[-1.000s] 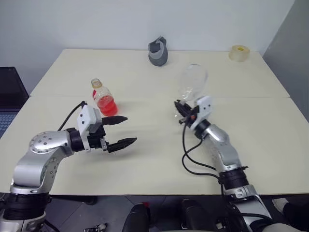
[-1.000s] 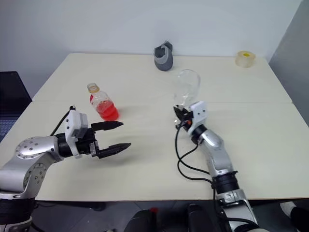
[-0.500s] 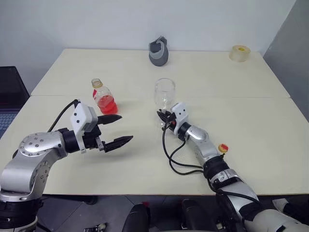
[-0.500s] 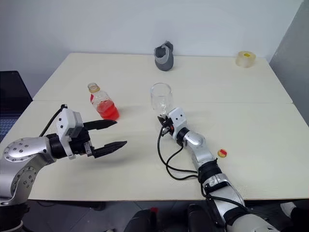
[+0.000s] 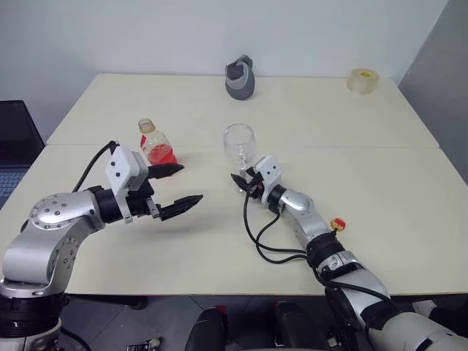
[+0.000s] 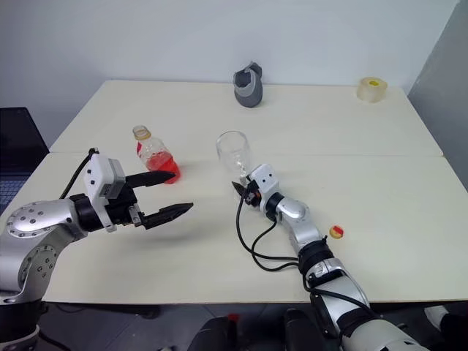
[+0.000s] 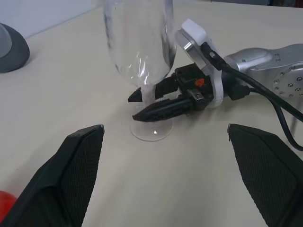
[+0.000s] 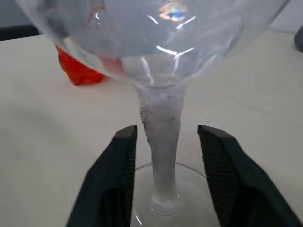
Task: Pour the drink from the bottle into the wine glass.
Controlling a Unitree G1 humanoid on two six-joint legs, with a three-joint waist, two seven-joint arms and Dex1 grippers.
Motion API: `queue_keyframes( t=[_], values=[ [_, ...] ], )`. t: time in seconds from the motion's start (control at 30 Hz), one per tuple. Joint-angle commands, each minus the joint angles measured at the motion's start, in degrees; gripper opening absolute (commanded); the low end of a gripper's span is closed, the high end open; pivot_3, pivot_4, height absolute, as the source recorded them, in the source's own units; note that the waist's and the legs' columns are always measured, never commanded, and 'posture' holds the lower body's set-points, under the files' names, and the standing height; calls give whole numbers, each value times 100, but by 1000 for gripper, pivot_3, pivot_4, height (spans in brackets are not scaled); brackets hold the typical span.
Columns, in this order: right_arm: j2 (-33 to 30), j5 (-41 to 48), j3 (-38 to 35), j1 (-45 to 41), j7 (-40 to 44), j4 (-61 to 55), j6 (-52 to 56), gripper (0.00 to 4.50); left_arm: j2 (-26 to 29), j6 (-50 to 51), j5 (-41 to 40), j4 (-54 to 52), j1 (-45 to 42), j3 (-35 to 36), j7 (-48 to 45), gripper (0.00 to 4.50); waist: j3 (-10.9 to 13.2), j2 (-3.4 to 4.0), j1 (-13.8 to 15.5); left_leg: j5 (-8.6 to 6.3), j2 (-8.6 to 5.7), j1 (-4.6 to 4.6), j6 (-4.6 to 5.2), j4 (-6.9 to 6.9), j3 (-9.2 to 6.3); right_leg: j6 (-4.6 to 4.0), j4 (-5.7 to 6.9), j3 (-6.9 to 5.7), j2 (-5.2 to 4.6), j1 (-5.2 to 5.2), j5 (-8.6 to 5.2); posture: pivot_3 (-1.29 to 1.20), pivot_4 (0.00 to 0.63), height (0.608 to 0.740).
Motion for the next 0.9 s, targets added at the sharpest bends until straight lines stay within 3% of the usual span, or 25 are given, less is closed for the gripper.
queue_keyframes(
  t=[0.03, 0.13, 0.57, 0.9],
  values=[
    [25, -1, -1, 83, 65, -437, -71, 3605, -61, -69, -81, -95, -169, -27, 47, 4500, 0, 0, 3, 0, 0, -1, 0, 0, -1, 0, 0, -1, 0, 0, 0, 0, 150, 740],
    [-23, -65, 112, 322, 100, -849, 111, 4492, -104, -73, -95, -148, -222, -43, 73, 4500, 0, 0, 8, 0, 0, -1, 0, 1, -2, 0, 0, -1, 0, 0, 0, 0, 150, 740],
    [-1030, 279, 252, 2006, 478, -4352, 2217, 4492, -172, 111, -297, -844, 211, 299, 541, 4500, 0, 0, 61, 0, 0, -4, 0, 2, -8, 1, -1, -3, -1, 1, 0, 0, 150, 740],
    [-1663, 510, 98, 2464, 562, -5776, 3068, 4492, -140, 230, -469, -1354, 734, 769, 928, 4500, 0, -1, 62, 0, -1, -1, 0, 1, -7, 1, -2, -3, 0, 3, -1, 0, 150, 740]
  ],
)
